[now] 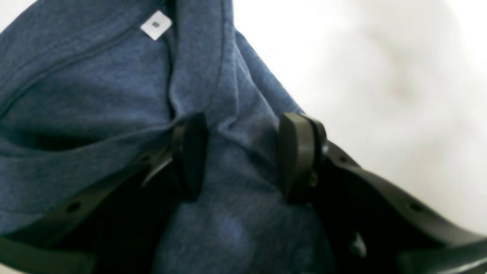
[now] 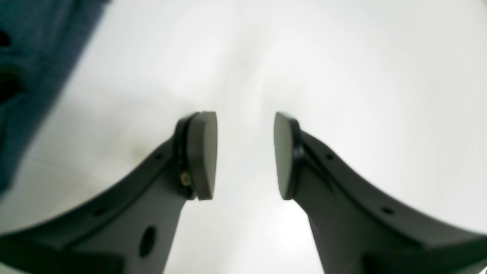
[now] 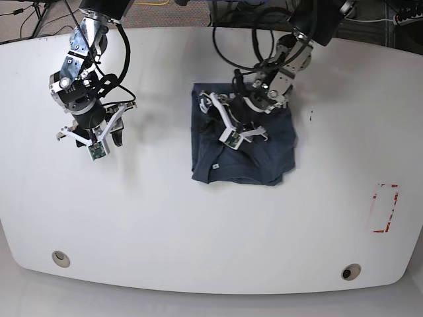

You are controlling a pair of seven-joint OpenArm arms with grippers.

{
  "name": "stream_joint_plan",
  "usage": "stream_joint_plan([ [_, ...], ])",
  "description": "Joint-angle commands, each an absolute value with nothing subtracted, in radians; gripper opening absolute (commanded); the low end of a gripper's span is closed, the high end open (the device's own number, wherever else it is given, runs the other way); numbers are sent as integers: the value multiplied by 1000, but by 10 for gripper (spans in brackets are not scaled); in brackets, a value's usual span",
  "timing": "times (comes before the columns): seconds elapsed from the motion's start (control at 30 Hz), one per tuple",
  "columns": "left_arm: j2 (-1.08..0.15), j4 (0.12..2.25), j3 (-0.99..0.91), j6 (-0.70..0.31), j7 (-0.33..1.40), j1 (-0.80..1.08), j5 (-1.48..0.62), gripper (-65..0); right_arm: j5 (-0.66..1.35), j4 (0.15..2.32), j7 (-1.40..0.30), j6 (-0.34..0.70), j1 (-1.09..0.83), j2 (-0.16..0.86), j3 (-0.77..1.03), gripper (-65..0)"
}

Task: Layout the t-shirt on the table in an organized manner, then fold the t-shirt properly
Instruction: 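Carry the folded shirt with the left gripper onto the red-taped square, then open the left gripper to release the folded shirt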

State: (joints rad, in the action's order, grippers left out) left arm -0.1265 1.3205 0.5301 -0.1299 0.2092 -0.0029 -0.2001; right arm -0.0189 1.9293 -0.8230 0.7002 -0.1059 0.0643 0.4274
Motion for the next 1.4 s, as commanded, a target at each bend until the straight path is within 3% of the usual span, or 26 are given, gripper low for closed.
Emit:
stream_joint_plan([
  [0.0, -194, 1316, 467, -136, 360, 51, -173, -360, -4, 1949, -802, 698, -93, 71, 430, -412],
  [0.33, -358, 1382, 194, -400, 420, 177, -171, -361, -4, 1951, -802, 698, -93, 67, 426, -412],
  [0.97, -524, 1365, -176, -684, 550, 223, -166, -362, -4, 1952, -802, 698, -101, 65, 429, -412],
  [1.37, -644, 1254, -286, -698, 552, 223, -168, -362, -4, 1954, -802, 698, -119, 65, 429, -412],
])
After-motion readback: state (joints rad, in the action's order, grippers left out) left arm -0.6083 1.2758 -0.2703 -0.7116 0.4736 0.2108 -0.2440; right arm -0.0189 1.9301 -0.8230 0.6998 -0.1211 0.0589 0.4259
